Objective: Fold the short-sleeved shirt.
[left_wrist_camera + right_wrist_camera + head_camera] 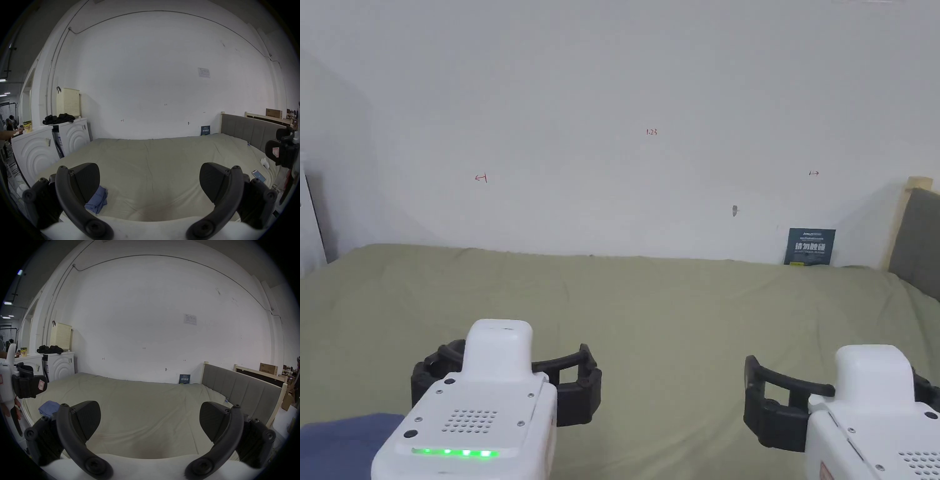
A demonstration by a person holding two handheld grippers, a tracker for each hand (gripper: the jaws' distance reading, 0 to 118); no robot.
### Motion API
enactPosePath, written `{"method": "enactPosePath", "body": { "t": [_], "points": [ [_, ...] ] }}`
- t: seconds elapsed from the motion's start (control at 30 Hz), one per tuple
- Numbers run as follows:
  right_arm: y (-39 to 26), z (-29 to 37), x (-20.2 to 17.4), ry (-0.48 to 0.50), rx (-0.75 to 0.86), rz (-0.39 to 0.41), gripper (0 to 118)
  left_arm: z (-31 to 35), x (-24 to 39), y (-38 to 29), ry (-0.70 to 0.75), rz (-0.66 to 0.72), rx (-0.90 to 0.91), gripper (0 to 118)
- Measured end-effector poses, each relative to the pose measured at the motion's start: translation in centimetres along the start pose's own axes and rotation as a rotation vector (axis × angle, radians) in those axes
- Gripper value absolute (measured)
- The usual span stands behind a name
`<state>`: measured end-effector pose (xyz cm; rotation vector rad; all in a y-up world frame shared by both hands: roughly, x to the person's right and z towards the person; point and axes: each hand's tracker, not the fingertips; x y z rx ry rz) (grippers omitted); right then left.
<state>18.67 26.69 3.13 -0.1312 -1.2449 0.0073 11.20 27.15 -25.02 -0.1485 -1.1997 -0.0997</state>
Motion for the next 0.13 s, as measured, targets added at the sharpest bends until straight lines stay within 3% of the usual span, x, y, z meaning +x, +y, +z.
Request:
{"method": "enactPosePath", "body": {
  "t": [0.13],
  "points": [
    [-0.13,0.15,0.02,0.003,0.0,0.004,118,-0.08,-0.3,-0.19,-0.004,0.033,-0.013,118]
  ]
}}
